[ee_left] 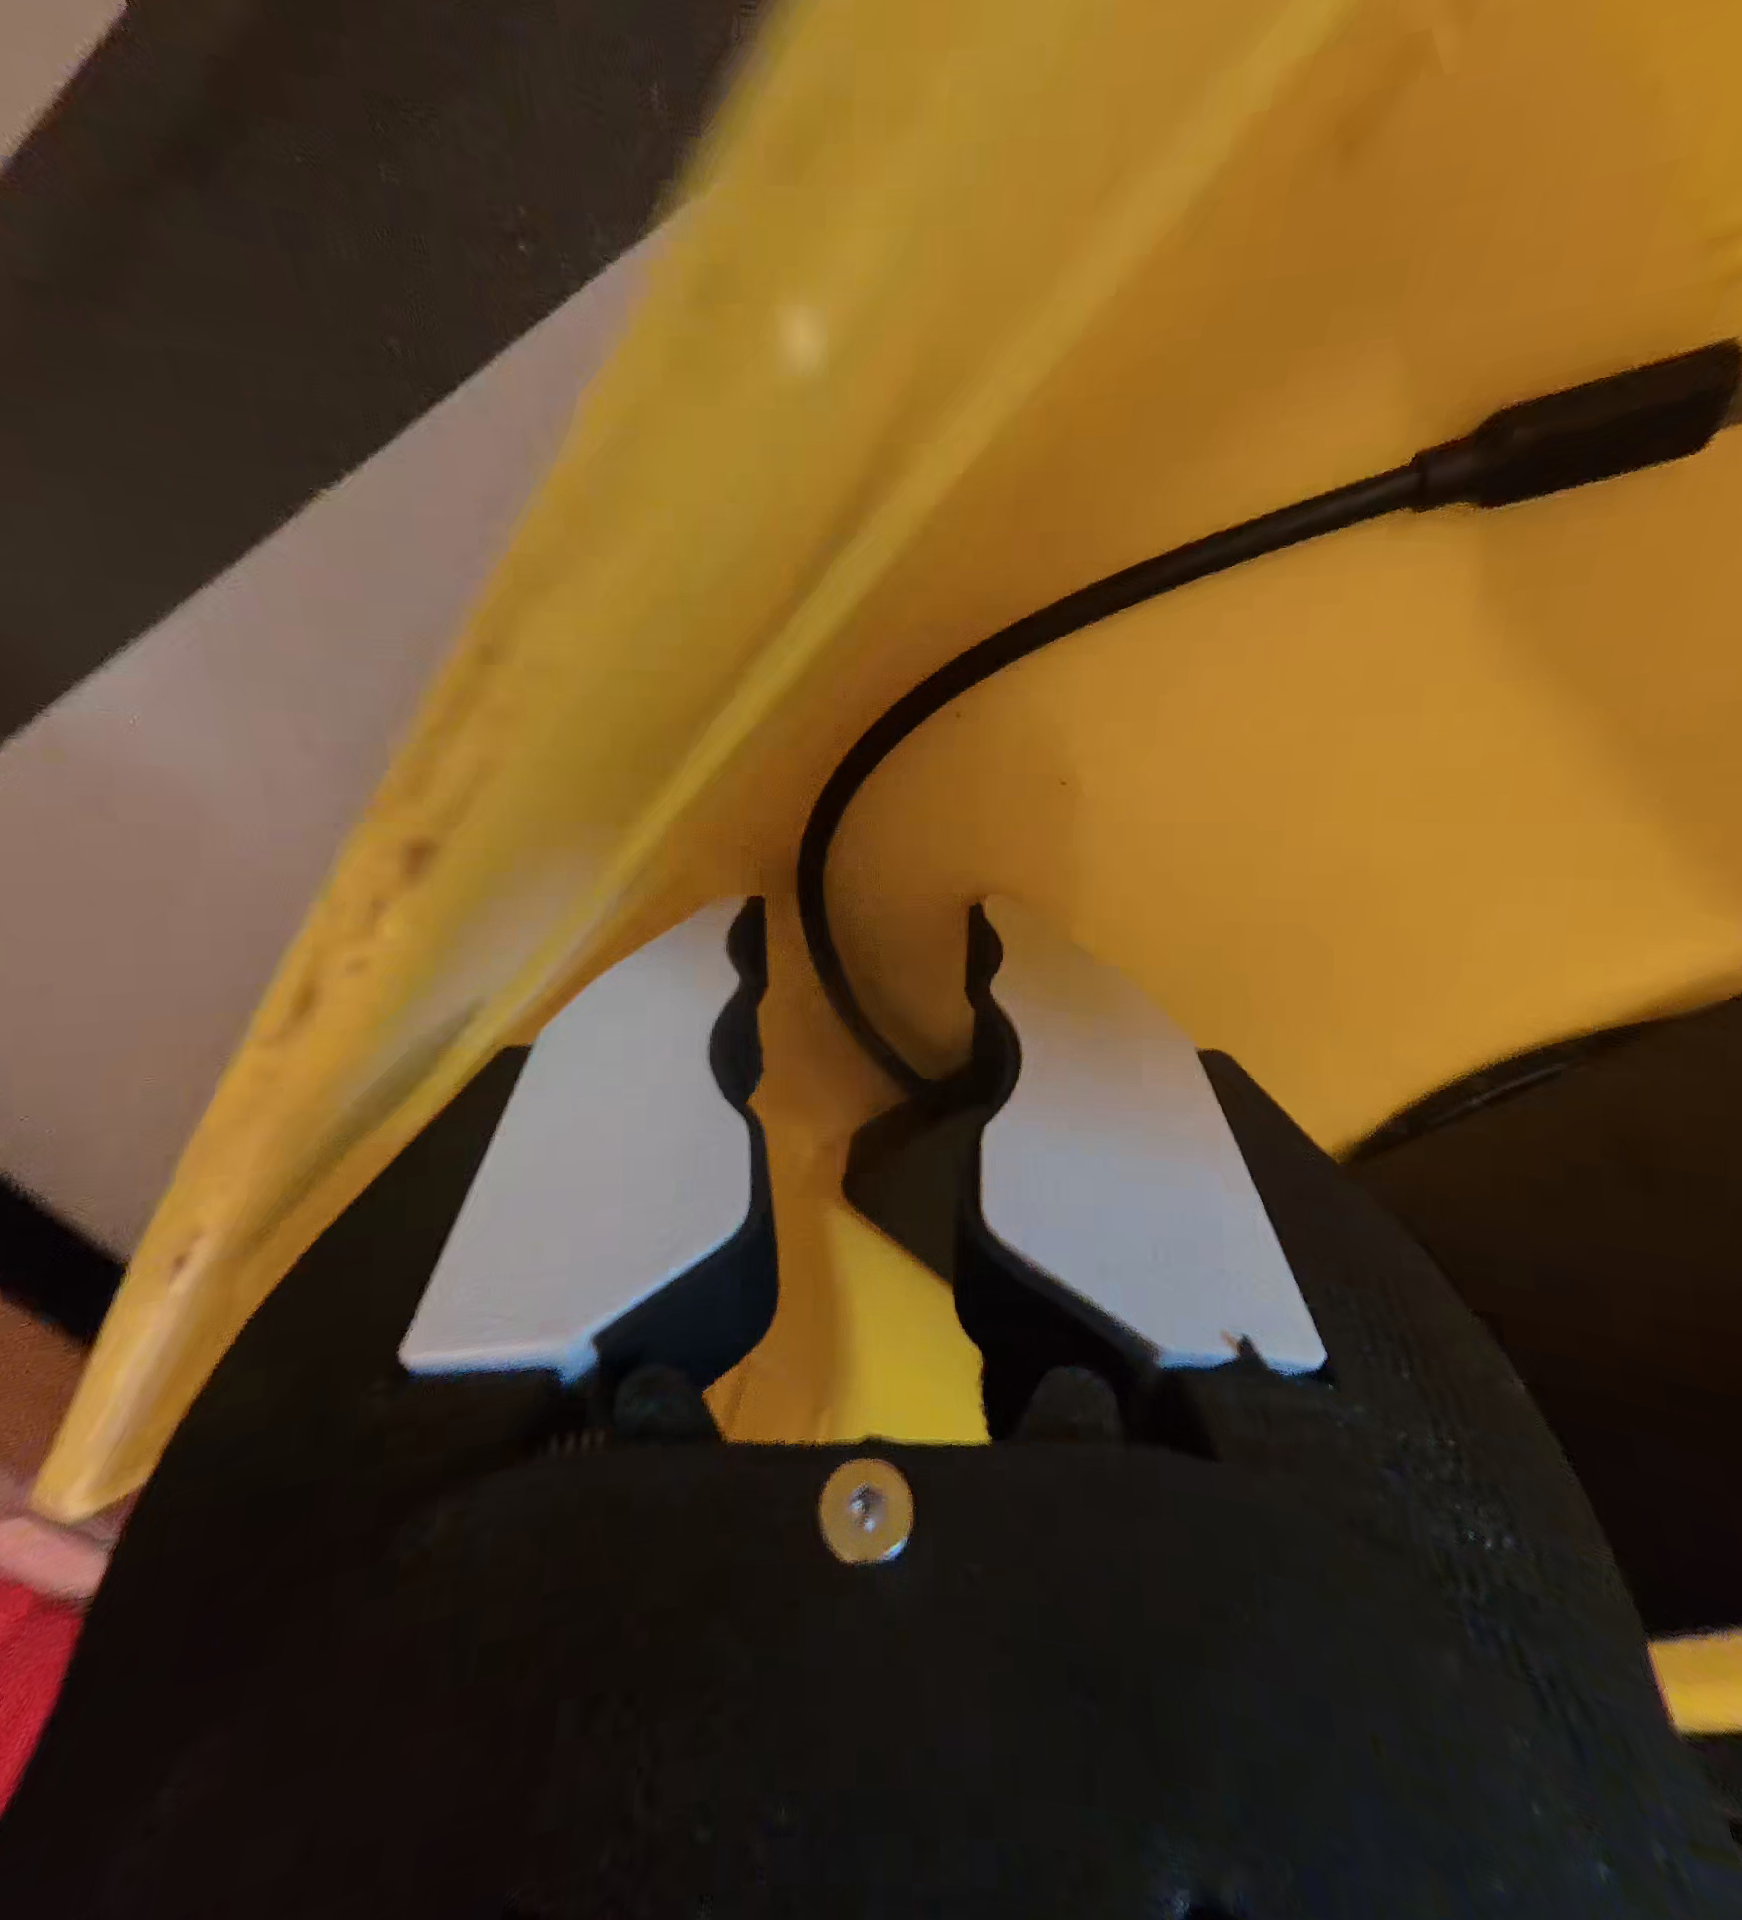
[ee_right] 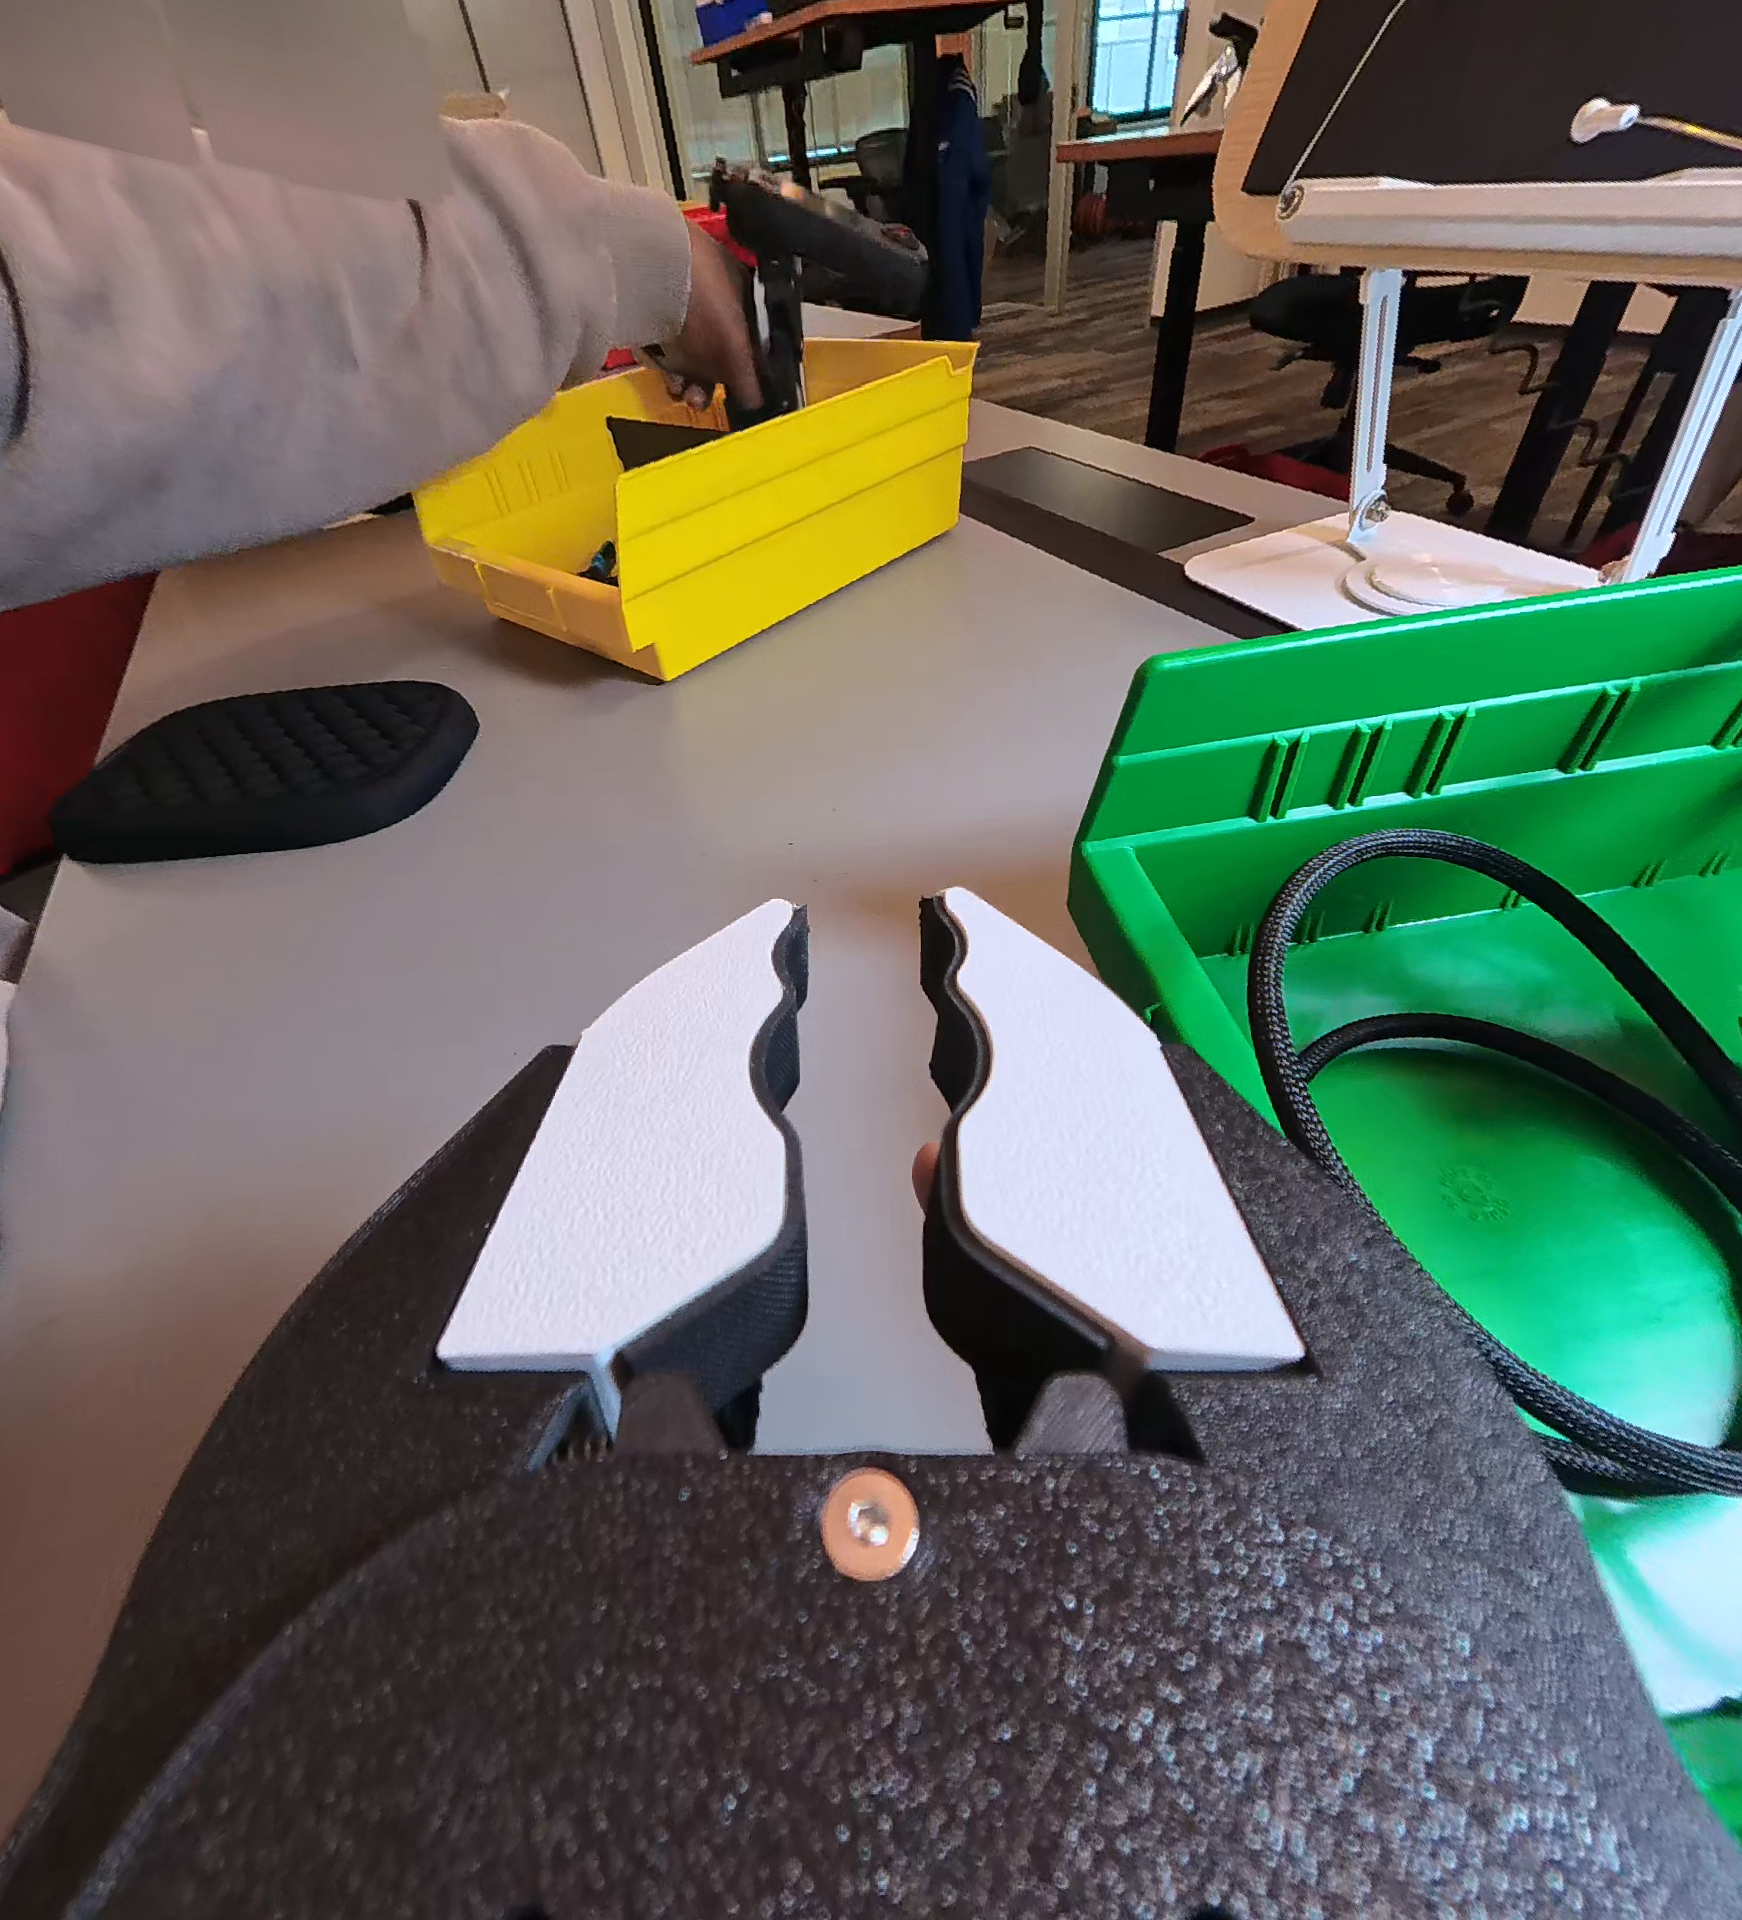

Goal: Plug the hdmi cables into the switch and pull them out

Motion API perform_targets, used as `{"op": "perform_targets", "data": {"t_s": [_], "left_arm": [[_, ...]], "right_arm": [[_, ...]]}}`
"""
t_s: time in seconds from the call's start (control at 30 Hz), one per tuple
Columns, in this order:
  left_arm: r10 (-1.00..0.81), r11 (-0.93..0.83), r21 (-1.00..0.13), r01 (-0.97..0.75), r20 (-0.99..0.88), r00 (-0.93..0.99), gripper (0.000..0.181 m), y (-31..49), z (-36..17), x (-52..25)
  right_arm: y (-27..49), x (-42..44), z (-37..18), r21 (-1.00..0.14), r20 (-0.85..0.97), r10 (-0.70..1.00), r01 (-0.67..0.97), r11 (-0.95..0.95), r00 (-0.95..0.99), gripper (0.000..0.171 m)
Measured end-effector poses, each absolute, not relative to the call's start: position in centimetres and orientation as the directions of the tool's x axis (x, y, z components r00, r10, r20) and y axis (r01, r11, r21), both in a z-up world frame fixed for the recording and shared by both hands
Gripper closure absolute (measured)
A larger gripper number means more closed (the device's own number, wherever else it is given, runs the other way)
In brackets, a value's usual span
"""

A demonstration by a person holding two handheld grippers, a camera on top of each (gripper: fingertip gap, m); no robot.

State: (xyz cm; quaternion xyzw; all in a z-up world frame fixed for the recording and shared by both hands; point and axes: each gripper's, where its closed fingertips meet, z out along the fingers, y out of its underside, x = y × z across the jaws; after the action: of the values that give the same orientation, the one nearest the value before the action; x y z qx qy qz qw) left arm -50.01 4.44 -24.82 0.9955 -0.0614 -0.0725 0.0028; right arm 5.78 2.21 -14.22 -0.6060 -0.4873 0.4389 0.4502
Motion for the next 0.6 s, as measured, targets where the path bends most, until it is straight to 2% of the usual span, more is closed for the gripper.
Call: {"op": "perform_targets", "data": {"t_s": [0.03,0.13,0.2,0.37,0.47,0.6], "left_arm": [[-0.097,-0.995,0.010,-0.097,-0.093,0.991,0.150,4.4,-24.9,-49.7],[-0.055,-0.998,-0.036,-0.055,-0.007,0.998,0.157,4.5,-25.1,-49.6],[-0.069,-0.996,-0.052,-0.071,-0.037,0.997,0.175,4.6,-25.0,-50.0],[-0.195,-0.979,-0.028,-0.200,-0.124,0.973,0.176,4.4,-24.4,-49.6],[-0.233,-0.960,-0.117,-0.253,-0.166,0.958,0.176,5.4,-21.3,-49.0],[-0.259,-0.906,-0.285,-0.311,-0.206,0.943,0.176,6.3,-14.3,-47.5]], "right_arm": [[2.2,5.7,-14.3,-0.972,-0.103,0.986,0.196,-0.128,0.135,0.150],[2.2,5.6,-14.6,-0.968,-0.124,0.985,0.203,-0.147,0.122,0.150],[2.2,5.7,-14.7,-0.968,-0.120,0.985,0.207,-0.143,0.121,0.150],[2.1,5.7,-14.4,-0.970,-0.124,0.985,0.196,-0.146,0.122,0.150],[2.1,5.8,-14.3,-0.972,-0.111,0.986,0.194,-0.134,0.125,0.150],[2.0,5.6,-14.2,-0.973,-0.111,0.987,0.191,-0.132,0.117,0.150]]}}
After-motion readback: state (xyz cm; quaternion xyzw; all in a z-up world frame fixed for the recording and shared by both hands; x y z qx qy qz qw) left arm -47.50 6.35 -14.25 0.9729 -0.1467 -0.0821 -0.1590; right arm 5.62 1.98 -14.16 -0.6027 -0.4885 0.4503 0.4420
